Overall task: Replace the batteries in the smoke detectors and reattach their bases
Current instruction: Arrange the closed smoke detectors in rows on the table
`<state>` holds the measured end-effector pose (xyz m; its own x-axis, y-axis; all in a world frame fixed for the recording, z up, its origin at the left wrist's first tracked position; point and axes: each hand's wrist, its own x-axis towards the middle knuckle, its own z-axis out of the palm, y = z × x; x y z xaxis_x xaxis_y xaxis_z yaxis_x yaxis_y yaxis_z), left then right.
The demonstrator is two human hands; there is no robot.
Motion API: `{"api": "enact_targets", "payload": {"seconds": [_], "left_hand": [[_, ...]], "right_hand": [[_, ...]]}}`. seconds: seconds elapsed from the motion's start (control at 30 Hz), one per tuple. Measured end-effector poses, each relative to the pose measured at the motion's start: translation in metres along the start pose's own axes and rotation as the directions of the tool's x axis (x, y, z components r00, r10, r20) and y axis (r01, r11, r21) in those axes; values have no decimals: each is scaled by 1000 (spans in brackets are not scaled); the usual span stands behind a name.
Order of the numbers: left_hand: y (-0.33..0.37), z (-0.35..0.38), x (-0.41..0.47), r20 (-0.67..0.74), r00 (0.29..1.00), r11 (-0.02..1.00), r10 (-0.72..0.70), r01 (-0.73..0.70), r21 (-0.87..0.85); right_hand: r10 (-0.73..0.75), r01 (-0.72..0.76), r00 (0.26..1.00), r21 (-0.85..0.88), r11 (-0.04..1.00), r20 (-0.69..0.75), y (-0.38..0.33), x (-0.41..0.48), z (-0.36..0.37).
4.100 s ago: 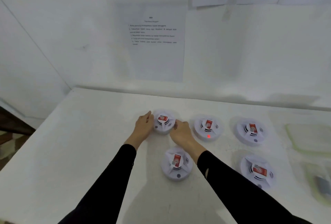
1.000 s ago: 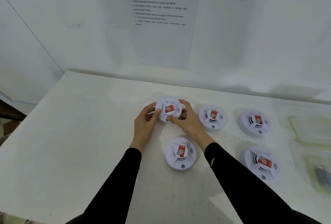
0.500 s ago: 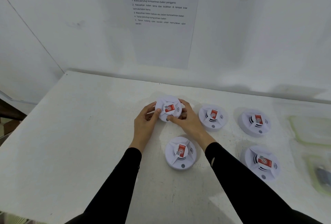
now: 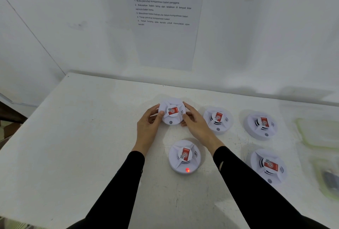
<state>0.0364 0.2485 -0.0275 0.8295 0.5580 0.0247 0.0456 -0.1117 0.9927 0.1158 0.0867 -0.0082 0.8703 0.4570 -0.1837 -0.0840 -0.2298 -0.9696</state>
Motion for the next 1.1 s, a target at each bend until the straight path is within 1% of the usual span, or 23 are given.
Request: {"api": "enact_targets", "payload": {"seconds": [0.5, 0.7, 0.8, 0.93, 1.1], "left_hand": [[2, 1, -2, -17, 1000, 1000, -2, 2, -2], [1, 2, -1, -17, 1000, 1000, 2, -1, 20], [-1, 3, 1, -33, 999, 998, -16, 18, 53], [-2, 4, 3, -29, 1000, 985, -5, 10, 172], [-4, 7, 3, -32, 999, 957, 25, -15, 288]], "right_hand": [[-1, 1, 1000, -22, 1000, -2, -1, -1, 1], [-20, 19, 1000, -65, 998, -9, 1, 0, 2], [-27, 22, 999, -108, 994, -43, 2, 1, 3], [-1, -6, 996, -91, 996, -85, 7, 2, 5], [10, -22, 996, -133, 991, -88, 9, 4, 5]]}}
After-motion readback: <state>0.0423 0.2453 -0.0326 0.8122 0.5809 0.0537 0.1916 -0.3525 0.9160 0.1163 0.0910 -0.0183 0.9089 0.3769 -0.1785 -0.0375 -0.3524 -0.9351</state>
